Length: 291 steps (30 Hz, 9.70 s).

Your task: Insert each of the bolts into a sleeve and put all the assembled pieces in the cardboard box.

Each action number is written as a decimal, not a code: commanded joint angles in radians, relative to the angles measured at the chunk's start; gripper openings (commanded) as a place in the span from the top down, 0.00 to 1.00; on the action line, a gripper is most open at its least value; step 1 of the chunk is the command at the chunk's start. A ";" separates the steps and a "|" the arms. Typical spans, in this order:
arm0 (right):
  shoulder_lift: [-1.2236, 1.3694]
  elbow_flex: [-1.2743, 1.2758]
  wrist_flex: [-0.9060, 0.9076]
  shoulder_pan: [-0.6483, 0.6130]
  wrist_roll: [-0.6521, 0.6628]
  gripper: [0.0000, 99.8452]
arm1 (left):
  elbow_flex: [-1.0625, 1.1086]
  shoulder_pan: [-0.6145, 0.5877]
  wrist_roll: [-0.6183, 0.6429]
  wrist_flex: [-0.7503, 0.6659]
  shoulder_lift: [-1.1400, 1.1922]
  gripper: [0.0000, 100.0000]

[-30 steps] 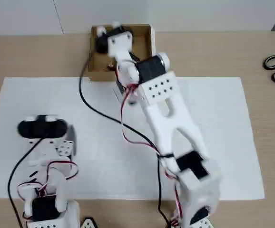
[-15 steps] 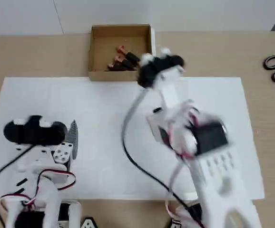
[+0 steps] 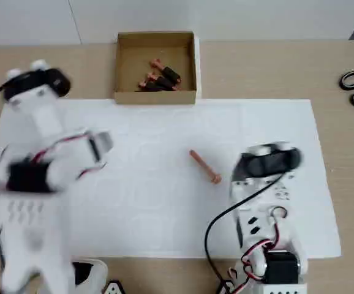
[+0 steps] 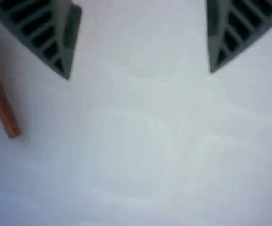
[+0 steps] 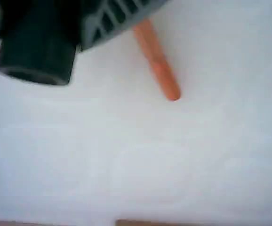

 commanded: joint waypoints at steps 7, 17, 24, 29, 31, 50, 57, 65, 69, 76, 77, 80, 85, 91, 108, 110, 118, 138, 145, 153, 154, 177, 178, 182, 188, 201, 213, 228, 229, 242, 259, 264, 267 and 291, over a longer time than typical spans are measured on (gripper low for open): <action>-0.067 0.054 -0.022 0.183 -0.091 1.00 | -0.470 0.344 0.101 0.048 0.463 0.82; -0.067 0.166 -0.030 0.432 -0.094 1.00 | -0.823 0.376 0.376 0.130 0.899 0.82; -0.067 0.201 -0.030 0.443 -0.127 1.00 | -0.977 0.431 0.407 0.130 1.054 0.82; -0.067 0.201 -0.030 0.443 -0.141 1.00 | -0.977 0.508 0.407 0.130 1.057 0.82; -0.067 0.203 -0.030 0.443 -0.141 1.00 | -0.974 0.529 0.407 0.130 1.063 0.82; -0.065 0.206 -0.028 0.443 -0.140 1.00 | -0.722 0.537 0.494 0.129 1.066 0.82; -0.065 0.206 -0.028 0.443 -0.140 1.00 | -0.719 0.445 -0.127 0.132 1.065 0.82; -0.065 0.206 -0.028 0.441 -0.140 1.00 | -0.719 0.370 -0.885 0.132 1.066 0.82; -0.065 0.206 -0.028 0.441 -0.140 1.00 | -0.727 0.376 -1.206 0.109 1.066 0.82; -0.065 0.206 -0.028 0.441 -0.140 1.00 | -0.736 0.371 -1.482 0.021 1.060 0.82; -0.065 0.206 -0.028 0.441 -0.140 1.00 | -0.742 0.373 -1.545 -0.006 1.063 0.82; -0.065 0.206 -0.028 0.441 -0.140 1.00 | -0.743 0.376 -1.760 -0.069 1.065 0.82; -0.065 0.206 -0.028 0.441 -0.140 1.00 | -0.743 0.420 -1.933 -0.084 1.065 0.82; -0.065 0.206 -0.028 0.441 -0.140 1.00 | -0.743 0.522 -1.981 0.040 1.066 0.82; -0.065 0.206 -0.030 0.441 -0.140 1.00 | -1.093 0.566 -1.990 0.020 1.350 0.82; -0.065 0.206 -0.030 0.441 -0.140 1.00 | -1.142 0.569 -1.989 0.023 1.378 0.82; -0.065 0.232 -0.047 0.443 -0.140 1.00 | -1.167 0.598 -1.989 0.132 1.442 0.82; -0.065 0.247 -0.101 0.495 -0.140 1.00 | -1.171 0.578 -1.990 0.109 1.554 0.94; -0.065 0.247 -0.101 0.541 -0.140 1.00 | -1.193 0.539 -1.970 0.101 1.553 1.00; -0.065 0.250 -0.101 0.533 -0.140 1.00 | -1.526 0.503 -1.778 0.135 1.551 1.00; -0.065 0.250 -0.101 0.533 -0.138 1.00 | -1.546 0.503 -1.758 0.135 1.551 1.00; -0.062 0.258 -0.552 -0.122 -0.129 1.00 | -1.557 0.334 -0.821 0.135 1.034 1.00; -0.062 0.258 -0.555 -0.142 -0.110 1.00 | -1.554 0.334 -0.796 0.135 1.005 1.00; -0.061 0.258 -0.559 -0.245 0.038 1.00 | -1.437 0.341 -0.750 0.135 0.876 1.00; -0.064 0.259 -0.605 -0.283 0.120 1.00 | -1.009 0.336 -0.740 0.135 0.563 1.00; -0.061 0.259 -0.837 -0.311 0.120 1.00 | -0.496 0.341 -0.747 -0.054 -0.077 1.00; -0.062 0.259 -0.766 -0.473 0.121 1.00 | 0.291 0.345 -0.740 -1.123 -0.310 1.00; -0.062 0.259 -0.768 -0.440 0.124 1.00 | 0.587 0.373 -0.244 -1.513 -0.362 1.00; -0.062 0.259 -0.769 -0.440 0.124 1.00 | 0.587 0.362 -0.222 -1.479 -0.364 1.00; -0.064 0.259 -0.766 -0.440 0.124 1.00 | 0.579 0.358 0.161 -1.214 -0.365 1.00; -0.061 0.259 -0.765 -0.444 0.124 1.00 | 0.473 0.391 0.103 -1.181 -0.361 1.00; -0.061 0.259 -0.765 -0.444 0.124 1.00 | 0.455 0.400 0.055 -1.178 -0.361 1.00; -0.061 0.259 -0.765 -0.444 0.124 1.00 | 0.460 0.460 0.008 -1.151 -0.359 1.00; -0.061 0.259 -0.765 -0.444 0.126 1.00 | 0.461 0.520 -0.206 -1.146 -0.359 1.00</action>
